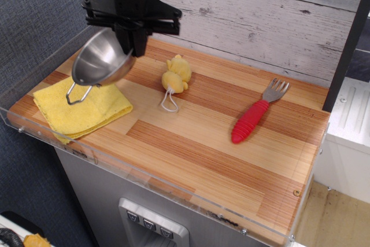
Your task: Put the pan on the yellow cloth
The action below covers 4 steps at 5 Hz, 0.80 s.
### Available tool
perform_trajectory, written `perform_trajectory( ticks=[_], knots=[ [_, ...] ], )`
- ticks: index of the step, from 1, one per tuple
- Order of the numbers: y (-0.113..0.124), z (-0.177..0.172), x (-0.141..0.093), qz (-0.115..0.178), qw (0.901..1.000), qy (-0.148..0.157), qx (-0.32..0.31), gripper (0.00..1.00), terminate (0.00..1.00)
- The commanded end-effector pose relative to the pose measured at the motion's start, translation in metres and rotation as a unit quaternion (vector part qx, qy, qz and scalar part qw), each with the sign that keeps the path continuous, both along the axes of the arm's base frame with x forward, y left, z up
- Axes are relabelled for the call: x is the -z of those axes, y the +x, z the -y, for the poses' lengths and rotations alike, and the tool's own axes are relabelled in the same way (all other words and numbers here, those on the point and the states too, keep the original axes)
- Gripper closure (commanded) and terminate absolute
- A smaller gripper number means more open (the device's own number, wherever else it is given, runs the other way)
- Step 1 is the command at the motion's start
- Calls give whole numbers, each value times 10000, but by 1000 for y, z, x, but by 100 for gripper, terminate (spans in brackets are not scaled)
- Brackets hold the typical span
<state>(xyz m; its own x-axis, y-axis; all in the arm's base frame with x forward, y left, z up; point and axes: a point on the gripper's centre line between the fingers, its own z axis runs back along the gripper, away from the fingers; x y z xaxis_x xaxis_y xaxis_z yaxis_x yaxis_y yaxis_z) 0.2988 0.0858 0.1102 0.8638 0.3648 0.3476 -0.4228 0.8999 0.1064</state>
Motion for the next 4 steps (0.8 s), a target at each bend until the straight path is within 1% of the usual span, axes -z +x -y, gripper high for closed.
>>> perform_trajectory(
  ticks=[1, 2, 3, 4],
  knots=[
    [6, -37, 1, 35, 9993, 55, -382, 100, 0],
    [5, -46, 19, -141, 9989, -31, -442, 100, 0],
    [4, -49, 41, -419, 9983, -120, -390, 100, 0],
    [5, -49, 62, -622, 9972, -227, -352, 100, 0]
  ],
)
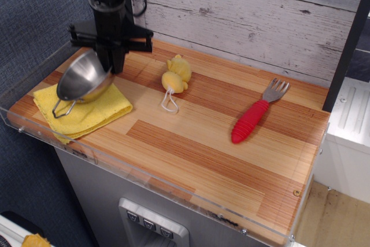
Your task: Put the pan on the yellow cloth
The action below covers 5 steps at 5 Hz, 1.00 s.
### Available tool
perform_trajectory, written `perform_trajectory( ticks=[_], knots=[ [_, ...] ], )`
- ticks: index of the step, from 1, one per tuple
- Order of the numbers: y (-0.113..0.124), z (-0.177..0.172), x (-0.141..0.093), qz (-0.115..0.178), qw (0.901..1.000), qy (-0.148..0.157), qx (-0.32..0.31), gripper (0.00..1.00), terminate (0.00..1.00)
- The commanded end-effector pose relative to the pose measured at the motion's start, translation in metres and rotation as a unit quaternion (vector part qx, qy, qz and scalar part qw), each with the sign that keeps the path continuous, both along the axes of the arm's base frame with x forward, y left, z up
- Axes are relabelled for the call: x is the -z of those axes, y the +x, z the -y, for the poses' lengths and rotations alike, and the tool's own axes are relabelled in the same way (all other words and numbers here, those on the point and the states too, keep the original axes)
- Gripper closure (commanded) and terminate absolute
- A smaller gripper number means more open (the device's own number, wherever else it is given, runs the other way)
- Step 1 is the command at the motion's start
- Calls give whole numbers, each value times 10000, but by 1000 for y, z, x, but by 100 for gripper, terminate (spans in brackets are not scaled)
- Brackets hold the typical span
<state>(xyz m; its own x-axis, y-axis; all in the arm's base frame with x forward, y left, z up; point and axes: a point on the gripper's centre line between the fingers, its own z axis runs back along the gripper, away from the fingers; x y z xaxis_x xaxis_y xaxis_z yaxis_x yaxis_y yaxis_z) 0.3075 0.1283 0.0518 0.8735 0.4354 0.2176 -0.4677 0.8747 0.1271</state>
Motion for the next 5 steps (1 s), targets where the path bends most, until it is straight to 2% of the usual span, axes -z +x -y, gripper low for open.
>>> perform_trajectory(
  ticks=[1, 2, 4, 5],
  knots=[
    [-5, -1, 15, -104, 9999, -130, 7, 100, 0],
    [-6, 1, 12, -75, 9995, -278, -124, 0, 0],
    [-5, 8, 8, -35, 9995, -266, -165, 0, 0],
    [-4, 9, 2, 94, 9991, -370, -183, 0, 0]
  ],
)
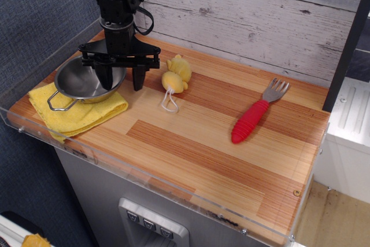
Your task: Put the pan on the yellow cloth
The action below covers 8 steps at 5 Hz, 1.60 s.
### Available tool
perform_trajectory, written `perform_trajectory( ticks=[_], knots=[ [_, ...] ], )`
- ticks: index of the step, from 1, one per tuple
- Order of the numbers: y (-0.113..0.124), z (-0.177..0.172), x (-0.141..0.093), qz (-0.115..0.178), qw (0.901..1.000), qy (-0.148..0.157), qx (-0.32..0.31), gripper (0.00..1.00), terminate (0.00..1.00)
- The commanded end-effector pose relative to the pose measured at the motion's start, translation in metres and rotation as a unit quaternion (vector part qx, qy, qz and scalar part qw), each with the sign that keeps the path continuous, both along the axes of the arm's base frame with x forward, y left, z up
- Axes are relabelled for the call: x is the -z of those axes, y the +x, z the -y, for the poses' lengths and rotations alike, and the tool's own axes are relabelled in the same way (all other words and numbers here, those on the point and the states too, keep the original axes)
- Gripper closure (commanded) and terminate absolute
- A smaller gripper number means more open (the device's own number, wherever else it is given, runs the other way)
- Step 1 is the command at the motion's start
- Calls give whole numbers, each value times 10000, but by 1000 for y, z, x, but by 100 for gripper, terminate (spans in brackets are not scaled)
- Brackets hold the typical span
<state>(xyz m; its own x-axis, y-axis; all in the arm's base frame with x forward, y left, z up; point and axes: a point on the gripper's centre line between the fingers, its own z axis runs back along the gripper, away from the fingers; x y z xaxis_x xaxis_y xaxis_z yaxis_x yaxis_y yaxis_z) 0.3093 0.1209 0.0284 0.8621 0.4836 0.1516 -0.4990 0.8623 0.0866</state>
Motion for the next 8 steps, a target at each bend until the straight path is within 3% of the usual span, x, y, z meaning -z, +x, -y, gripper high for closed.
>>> perform_trajectory(
  ticks=[1, 3, 4, 7, 8],
  knots=[
    [-2, 0, -44, 689, 9976, -36, -24, 0, 0],
    [0, 10, -99, 1395, 9901, 113, 140, 0, 0],
    [-1, 21, -109, 1519, 9874, 104, 430, 0, 0],
    [-1, 21, -109, 1519, 9874, 104, 430, 0, 0],
    [-1, 21, -109, 1519, 9874, 104, 430, 0, 100]
  ],
)
